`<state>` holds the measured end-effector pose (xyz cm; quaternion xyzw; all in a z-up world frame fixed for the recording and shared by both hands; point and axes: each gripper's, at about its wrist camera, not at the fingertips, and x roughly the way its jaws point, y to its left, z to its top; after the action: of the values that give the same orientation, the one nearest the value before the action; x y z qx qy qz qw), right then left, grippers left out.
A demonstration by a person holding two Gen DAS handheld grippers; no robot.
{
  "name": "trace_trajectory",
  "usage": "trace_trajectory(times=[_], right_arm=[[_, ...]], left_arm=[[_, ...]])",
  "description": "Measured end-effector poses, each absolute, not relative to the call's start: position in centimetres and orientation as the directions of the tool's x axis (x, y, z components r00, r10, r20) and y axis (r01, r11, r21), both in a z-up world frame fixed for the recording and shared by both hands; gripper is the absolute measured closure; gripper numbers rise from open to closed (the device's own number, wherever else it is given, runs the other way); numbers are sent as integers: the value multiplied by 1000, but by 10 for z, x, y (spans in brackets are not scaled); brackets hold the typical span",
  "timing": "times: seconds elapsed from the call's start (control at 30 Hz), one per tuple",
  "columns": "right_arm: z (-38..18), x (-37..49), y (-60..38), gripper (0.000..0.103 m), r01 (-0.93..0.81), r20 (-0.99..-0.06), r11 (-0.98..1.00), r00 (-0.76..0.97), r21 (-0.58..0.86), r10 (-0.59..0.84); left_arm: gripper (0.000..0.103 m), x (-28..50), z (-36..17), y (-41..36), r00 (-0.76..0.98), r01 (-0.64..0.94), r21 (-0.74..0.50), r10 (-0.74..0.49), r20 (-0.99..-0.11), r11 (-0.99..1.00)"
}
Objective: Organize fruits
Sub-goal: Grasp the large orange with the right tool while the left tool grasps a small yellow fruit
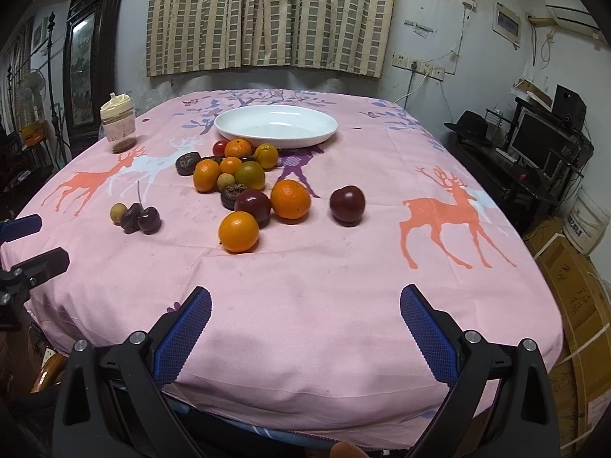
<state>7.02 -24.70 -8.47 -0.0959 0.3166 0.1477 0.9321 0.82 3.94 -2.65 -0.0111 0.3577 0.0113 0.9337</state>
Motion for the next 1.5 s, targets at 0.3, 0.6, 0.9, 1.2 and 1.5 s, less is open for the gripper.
trace_trajectory(times=[0.3,0.6,0.9,1.2,1.5], right_arm=[[-105,76,-202,22,-510,-645,860,667,-32,372],[-114,125,-192,45,-452,-691,892,642,9,333],[-127,150,-183,60,-462,-713,886,605,47,354],[-127,151,-185,61,-472,-704,880,609,47,364],[-127,151,-187,64,-482,-705,874,599,61,380]], left_arm=[[5,17,-45,96,725,-80,-167,-58,-687,983],[28,40,-60,110,694,-23,-178,-113,-711,984],[41,90,-61,115,656,140,-158,-211,-725,978],[59,119,-64,107,585,298,-152,-306,-751,942],[72,121,-74,100,544,320,-115,-281,-790,941]])
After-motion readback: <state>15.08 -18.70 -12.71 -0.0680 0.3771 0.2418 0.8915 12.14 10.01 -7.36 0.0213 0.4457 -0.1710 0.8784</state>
